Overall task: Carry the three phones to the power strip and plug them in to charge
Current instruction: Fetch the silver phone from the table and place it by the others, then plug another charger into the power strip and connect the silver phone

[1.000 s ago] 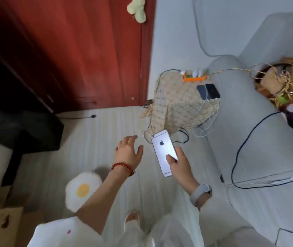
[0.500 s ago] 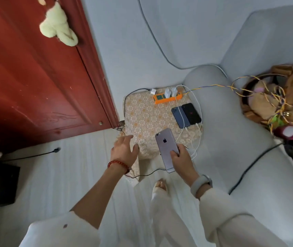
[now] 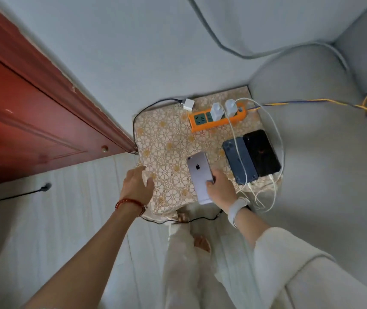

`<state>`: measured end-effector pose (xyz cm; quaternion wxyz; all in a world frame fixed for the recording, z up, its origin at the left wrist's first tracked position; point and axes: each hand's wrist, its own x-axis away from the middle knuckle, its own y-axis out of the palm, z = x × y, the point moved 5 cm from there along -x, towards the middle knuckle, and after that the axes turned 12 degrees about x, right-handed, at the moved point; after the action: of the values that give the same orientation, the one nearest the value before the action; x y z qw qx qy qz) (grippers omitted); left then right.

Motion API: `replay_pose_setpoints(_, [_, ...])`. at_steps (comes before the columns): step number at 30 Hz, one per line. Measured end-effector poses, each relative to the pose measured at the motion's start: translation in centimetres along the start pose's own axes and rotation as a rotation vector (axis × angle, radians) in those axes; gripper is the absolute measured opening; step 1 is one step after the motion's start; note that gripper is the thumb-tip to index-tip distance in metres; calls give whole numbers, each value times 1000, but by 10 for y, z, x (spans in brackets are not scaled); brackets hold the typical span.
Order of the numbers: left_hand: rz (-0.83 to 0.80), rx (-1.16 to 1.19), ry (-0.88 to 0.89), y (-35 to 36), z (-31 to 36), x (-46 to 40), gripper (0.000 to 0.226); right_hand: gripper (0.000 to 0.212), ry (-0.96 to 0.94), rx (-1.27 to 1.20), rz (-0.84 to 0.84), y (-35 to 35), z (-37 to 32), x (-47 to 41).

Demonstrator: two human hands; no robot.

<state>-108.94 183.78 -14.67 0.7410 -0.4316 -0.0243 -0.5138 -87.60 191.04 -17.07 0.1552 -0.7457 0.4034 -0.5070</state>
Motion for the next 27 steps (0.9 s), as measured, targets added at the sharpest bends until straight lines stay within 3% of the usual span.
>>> replay_pose_setpoints(4, [21,18,-80,13,-12,-64,50,4,20,39,-11,19,4,-43])
replay_pose_setpoints(8, [53,45,-128,15,-13,-114,54,16,52,73,-3,22,7,-58])
replay_pose_setpoints(14, [100,179,-246,16,-19,-175,74,26,-7,379,75,16,4,-66])
replay_pose_setpoints(20, [202,238,-188,15,-21,-200,51,35,-17,516,112,18,-5,-69])
replay_pose_setpoints(27, [422,131,-107,0,-23,-180,25,44,-64,634,88,16,-15,-76])
